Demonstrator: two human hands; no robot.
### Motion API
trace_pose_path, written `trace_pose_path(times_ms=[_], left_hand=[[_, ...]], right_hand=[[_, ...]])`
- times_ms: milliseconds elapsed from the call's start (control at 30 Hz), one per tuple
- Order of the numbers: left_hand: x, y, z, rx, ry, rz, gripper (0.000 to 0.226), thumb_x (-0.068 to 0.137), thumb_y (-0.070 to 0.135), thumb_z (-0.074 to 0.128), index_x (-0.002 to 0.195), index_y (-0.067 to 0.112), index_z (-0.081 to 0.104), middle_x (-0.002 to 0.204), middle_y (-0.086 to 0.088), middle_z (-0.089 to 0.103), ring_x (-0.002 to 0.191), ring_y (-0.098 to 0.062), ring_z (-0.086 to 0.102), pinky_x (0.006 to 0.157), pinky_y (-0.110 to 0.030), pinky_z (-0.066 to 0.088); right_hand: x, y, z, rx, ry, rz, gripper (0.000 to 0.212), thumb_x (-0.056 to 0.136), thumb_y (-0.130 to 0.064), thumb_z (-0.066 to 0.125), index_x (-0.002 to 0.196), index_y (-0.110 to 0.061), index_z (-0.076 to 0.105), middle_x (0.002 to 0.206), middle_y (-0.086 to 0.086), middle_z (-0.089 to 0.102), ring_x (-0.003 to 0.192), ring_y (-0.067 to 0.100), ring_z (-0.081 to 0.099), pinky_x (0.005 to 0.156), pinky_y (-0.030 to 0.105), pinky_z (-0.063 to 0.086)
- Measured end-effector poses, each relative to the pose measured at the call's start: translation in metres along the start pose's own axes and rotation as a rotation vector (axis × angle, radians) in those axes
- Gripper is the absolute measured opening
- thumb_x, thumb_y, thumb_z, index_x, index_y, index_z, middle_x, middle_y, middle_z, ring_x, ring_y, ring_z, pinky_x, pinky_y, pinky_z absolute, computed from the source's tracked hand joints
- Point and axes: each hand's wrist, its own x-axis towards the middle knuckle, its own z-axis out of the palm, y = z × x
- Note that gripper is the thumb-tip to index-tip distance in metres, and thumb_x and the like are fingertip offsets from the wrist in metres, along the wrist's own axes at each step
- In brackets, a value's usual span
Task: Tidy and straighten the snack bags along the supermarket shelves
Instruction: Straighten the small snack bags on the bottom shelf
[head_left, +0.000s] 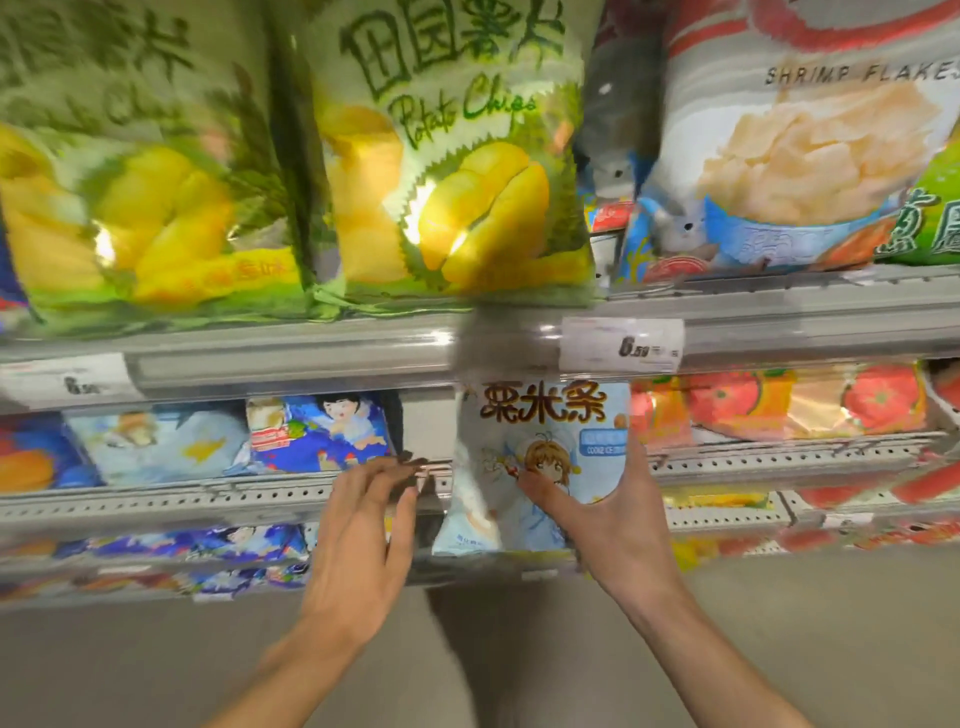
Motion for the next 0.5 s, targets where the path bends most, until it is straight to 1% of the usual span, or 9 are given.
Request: trace_pose_path(times_ms=[67, 100, 133, 200, 267, 300, 367, 433, 500], left_hand=[[-0.004, -0.028, -0.019, 0.14, -0.038, 0.015, 0.045, 0.096, 0.037, 0.043, 0.128, 0.01, 0.061, 0.129, -0.006, 0.054, 0.123, -0.026, 0.049, 0.108, -0.042, 0.04], [-0.005, -0.04, -0.028, 0.204, -0.067, 0.017, 0.046, 0.095, 0.036, 0.049, 0.131, 0.008, 0.059, 0.131, -0.01, 0.053, 0.123, -0.03, 0.049, 0.107, -0.045, 0.041], [-0.005, -0.051, -0.035, 0.267, -0.101, 0.019, 0.05, 0.093, 0.032, 0.058, 0.135, 0.006, 0.055, 0.133, -0.012, 0.051, 0.124, -0.033, 0.048, 0.106, -0.048, 0.041], [-0.006, -0.066, -0.044, 0.377, -0.177, 0.043, 0.066, 0.082, 0.026, 0.073, 0.14, 0.004, 0.05, 0.135, -0.015, 0.05, 0.123, -0.035, 0.048, 0.106, -0.051, 0.042], [-0.006, -0.073, -0.047, 0.444, -0.23, 0.077, 0.082, 0.071, 0.023, 0.081, 0.143, 0.002, 0.047, 0.135, -0.017, 0.051, 0.124, -0.037, 0.049, 0.106, -0.053, 0.043], [-0.007, -0.075, -0.047, 0.454, -0.248, 0.082, 0.086, 0.07, 0.024, 0.082, 0.144, 0.001, 0.045, 0.137, -0.017, 0.05, 0.127, -0.038, 0.048, 0.108, -0.053, 0.041], [-0.006, -0.074, -0.048, 0.456, -0.273, 0.075, 0.087, 0.077, 0.031, 0.075, 0.149, 0.003, 0.036, 0.146, -0.016, 0.041, 0.137, -0.036, 0.037, 0.115, -0.05, 0.033], [-0.006, -0.072, -0.046, 0.476, -0.311, 0.06, 0.083, 0.087, 0.04, 0.061, 0.153, 0.007, 0.025, 0.153, -0.013, 0.027, 0.145, -0.033, 0.023, 0.121, -0.046, 0.022], [-0.006, -0.072, -0.047, 0.457, -0.321, 0.055, 0.084, 0.088, 0.041, 0.057, 0.155, 0.009, 0.017, 0.153, -0.012, 0.024, 0.145, -0.031, 0.021, 0.121, -0.044, 0.022]], right_hand=[[0.002, -0.006, 0.026, -0.032, 0.013, -0.019, 0.066, 0.066, -0.033, 0.095, 0.119, -0.034, 0.056, 0.103, -0.015, 0.075, 0.089, -0.003, 0.071, 0.077, 0.016, 0.057], [0.004, -0.009, 0.037, -0.035, 0.031, -0.027, 0.065, 0.067, -0.033, 0.094, 0.119, -0.033, 0.055, 0.105, -0.014, 0.074, 0.09, -0.003, 0.07, 0.079, 0.015, 0.057], [0.005, -0.013, 0.047, -0.028, 0.055, -0.029, 0.064, 0.068, -0.032, 0.094, 0.119, -0.031, 0.056, 0.106, -0.012, 0.074, 0.092, 0.0, 0.071, 0.083, 0.019, 0.058], [0.009, -0.02, 0.061, -0.022, 0.111, -0.038, 0.063, 0.069, -0.032, 0.094, 0.119, -0.026, 0.056, 0.107, -0.008, 0.074, 0.097, 0.007, 0.071, 0.092, 0.035, 0.058], [0.015, -0.028, 0.07, -0.019, 0.143, -0.064, 0.067, 0.069, -0.033, 0.094, 0.123, -0.026, 0.055, 0.111, -0.008, 0.073, 0.102, 0.006, 0.07, 0.096, 0.039, 0.057], [0.018, -0.032, 0.073, -0.013, 0.144, -0.073, 0.07, 0.069, -0.034, 0.094, 0.127, -0.026, 0.055, 0.116, -0.008, 0.072, 0.106, 0.006, 0.07, 0.099, 0.038, 0.056], [0.028, -0.038, 0.078, -0.03, 0.151, -0.074, 0.069, 0.072, -0.032, 0.094, 0.129, -0.02, 0.057, 0.118, -0.003, 0.073, 0.11, 0.013, 0.07, 0.1, 0.041, 0.055], [0.039, -0.041, 0.082, -0.122, 0.14, -0.043, 0.058, 0.072, -0.033, 0.093, 0.118, -0.01, 0.066, 0.108, 0.004, 0.076, 0.102, 0.02, 0.073, 0.092, 0.044, 0.058], [0.047, -0.039, 0.086, -0.176, 0.121, 0.007, 0.057, 0.071, -0.036, 0.092, 0.11, -0.003, 0.067, 0.105, 0.013, 0.075, 0.101, 0.03, 0.072, 0.088, 0.047, 0.059]])
